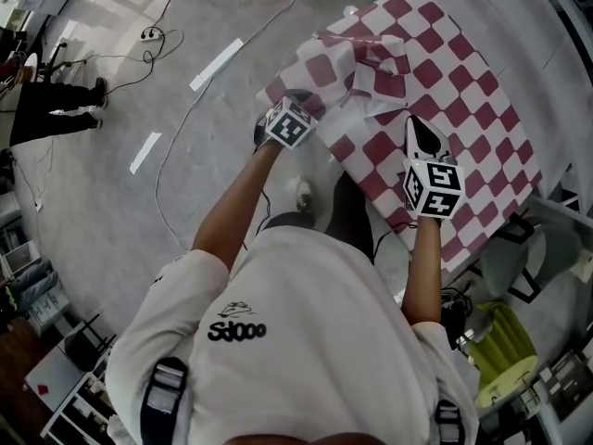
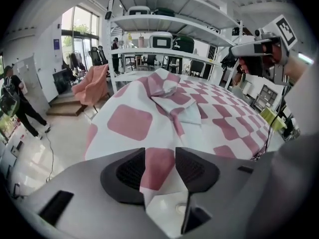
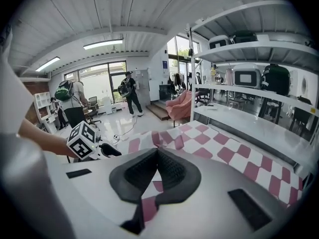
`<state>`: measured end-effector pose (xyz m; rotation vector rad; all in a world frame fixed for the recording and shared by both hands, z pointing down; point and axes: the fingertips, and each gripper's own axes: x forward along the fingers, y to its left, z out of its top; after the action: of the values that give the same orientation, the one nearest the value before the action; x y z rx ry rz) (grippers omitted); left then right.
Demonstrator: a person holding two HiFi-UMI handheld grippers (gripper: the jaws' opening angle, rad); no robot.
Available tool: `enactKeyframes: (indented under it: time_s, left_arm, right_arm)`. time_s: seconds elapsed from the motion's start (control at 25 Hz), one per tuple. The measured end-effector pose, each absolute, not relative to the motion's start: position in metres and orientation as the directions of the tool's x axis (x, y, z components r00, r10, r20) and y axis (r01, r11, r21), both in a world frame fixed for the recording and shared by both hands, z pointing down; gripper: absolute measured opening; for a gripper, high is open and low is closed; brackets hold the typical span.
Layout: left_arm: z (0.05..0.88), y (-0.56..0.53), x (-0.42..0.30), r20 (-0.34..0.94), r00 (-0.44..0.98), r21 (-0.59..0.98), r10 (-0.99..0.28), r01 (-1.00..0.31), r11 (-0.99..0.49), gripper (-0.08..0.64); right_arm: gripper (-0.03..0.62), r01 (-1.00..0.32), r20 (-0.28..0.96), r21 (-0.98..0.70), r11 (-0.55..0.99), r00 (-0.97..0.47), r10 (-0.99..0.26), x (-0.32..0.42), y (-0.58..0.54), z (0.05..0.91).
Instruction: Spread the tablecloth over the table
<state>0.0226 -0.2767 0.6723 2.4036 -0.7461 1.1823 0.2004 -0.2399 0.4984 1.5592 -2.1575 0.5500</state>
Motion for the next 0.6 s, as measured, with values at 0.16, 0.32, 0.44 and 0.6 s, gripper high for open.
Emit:
enactKeyframes:
  time_s: [0.16,0.32,0.44,0.6]
  left_arm:
    - [0.686,-0.277,0.021,0.824,0.493,0.099,-0.280,-0.611,-0.785,0.187]
    - [0.688,-0.281,0.019,0.827,0.475,0.086,-0.299,-0.633,-0.769,0.143]
    - [0.688,-0.281,0.015,0.834,0.452,0.057,-0.317,-0.642,-0.764,0.051]
    - [0.687,-0.276,0.008,0.832,0.452,0.066,-0.323,-0.658,-0.750,0.031]
  right_arm:
    - [0.021,-0.950,0.566,-0.083,0.302,-0.294,-0.770,0.198,-0.244,0.510]
    - [0.021,-0.945,0.573,-0.090,0.315,-0.308,-0.760,0.192,-0.246,0.515]
    - [0.021,-0.942,0.577,-0.091,0.323,-0.314,-0.754,0.186,-0.244,0.517]
    - [0.021,-0.940,0.576,-0.085,0.330,-0.317,-0.754,0.179,-0.239,0.515]
